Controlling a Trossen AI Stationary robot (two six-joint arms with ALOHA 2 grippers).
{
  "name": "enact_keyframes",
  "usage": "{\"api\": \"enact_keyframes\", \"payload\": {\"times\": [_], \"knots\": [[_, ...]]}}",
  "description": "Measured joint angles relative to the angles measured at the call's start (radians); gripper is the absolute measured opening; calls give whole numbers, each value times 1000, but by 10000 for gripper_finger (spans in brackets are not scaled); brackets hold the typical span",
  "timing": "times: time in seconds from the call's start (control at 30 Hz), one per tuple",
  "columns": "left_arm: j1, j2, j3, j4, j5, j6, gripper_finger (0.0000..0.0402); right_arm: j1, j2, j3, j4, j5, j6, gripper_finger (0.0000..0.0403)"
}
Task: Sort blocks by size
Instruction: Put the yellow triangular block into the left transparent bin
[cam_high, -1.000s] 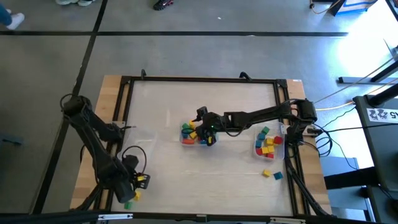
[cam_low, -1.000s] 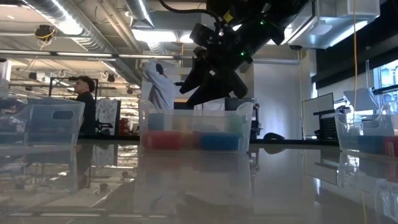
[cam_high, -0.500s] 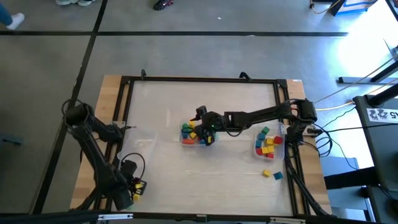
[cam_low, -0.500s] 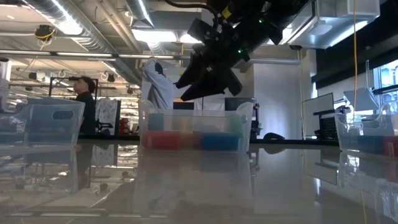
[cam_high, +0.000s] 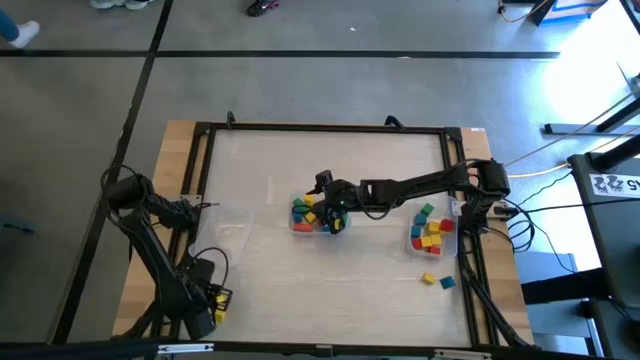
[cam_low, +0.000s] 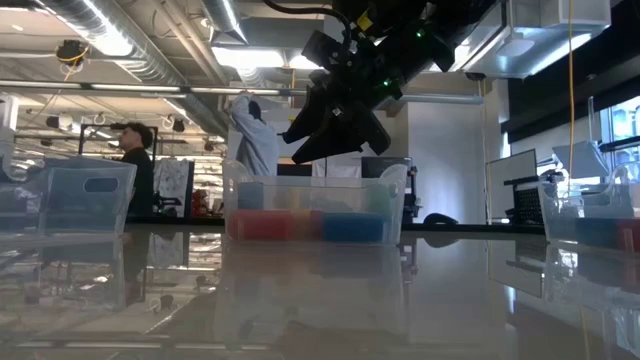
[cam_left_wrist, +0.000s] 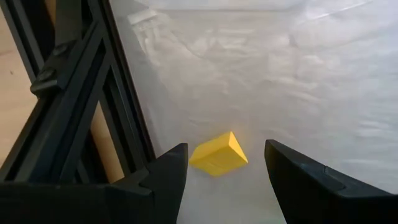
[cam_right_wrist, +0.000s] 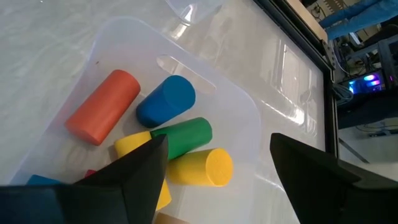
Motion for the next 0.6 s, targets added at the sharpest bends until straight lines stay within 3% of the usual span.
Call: {"api": "enact_keyframes", "payload": {"times": [0.27, 0.6], "knots": [[4, 15, 0, 9, 18, 43, 210, 0, 0, 0, -1, 0, 2, 287], [71, 20, -1, 17, 60, 317, 210, 0, 0, 0, 0, 0, 2, 287]]}}
